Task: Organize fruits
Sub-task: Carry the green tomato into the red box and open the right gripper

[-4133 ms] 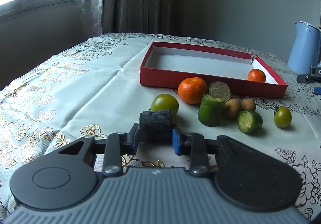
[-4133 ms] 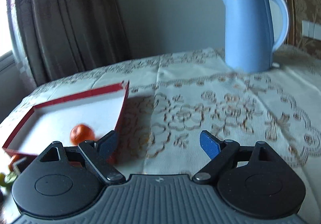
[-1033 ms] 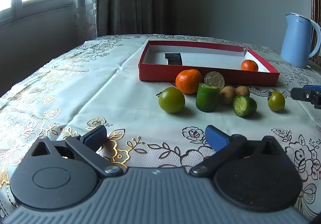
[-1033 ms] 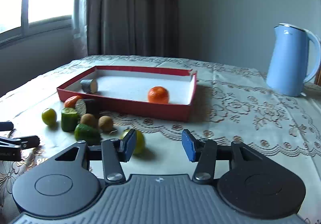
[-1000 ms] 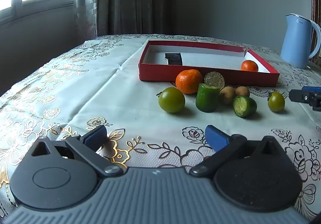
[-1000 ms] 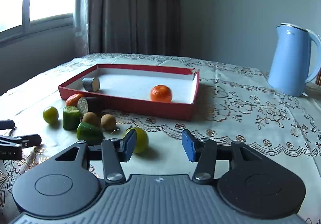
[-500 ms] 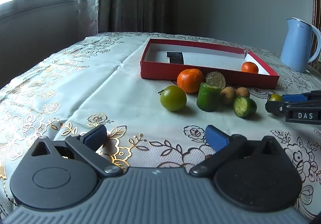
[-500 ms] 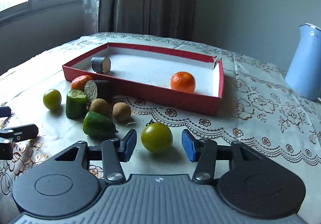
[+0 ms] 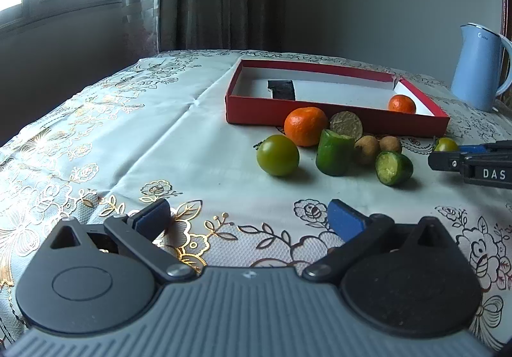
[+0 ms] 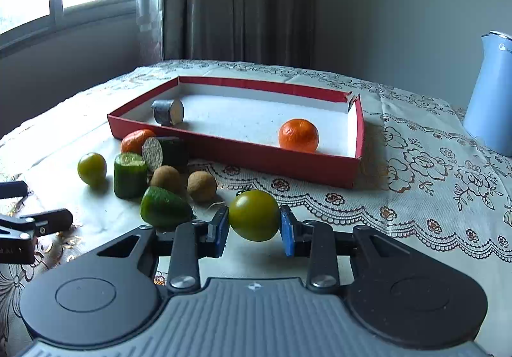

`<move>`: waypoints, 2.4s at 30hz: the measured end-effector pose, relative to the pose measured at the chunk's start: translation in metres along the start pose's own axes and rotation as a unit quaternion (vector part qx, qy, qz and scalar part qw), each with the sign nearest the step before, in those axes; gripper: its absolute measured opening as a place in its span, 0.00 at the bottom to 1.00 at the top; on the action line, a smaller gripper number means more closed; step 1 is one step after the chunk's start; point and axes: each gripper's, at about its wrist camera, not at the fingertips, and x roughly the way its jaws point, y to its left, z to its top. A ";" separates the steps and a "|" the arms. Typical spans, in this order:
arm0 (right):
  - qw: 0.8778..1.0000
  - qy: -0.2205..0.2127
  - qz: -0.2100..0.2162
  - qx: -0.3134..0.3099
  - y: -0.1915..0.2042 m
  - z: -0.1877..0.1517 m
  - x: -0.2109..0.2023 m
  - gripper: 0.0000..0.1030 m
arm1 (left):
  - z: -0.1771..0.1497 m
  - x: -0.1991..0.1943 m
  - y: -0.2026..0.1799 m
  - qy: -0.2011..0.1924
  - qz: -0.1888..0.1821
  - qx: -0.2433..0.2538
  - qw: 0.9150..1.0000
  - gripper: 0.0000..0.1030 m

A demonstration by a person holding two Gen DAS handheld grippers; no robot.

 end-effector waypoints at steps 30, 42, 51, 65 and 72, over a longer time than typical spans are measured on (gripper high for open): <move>0.999 -0.023 0.020 0.026 -0.002 0.096 0.042 0.32 | 0.000 0.002 -0.003 0.008 0.014 0.001 1.000 1.00; 0.999 0.013 -0.030 0.011 0.008 0.111 0.105 0.32 | 0.001 0.003 0.000 0.010 0.009 -0.004 1.000 1.00; 0.999 0.029 -0.041 0.005 0.011 0.114 0.123 0.32 | 0.001 0.002 0.000 0.010 0.007 -0.006 1.000 1.00; 0.998 0.040 -0.050 0.007 0.009 0.108 0.137 0.33 | 0.000 0.002 0.000 0.011 0.007 -0.005 1.000 1.00; 0.998 0.043 -0.052 0.012 0.004 0.105 0.137 0.43 | 0.000 0.002 0.000 0.011 0.007 -0.005 1.000 1.00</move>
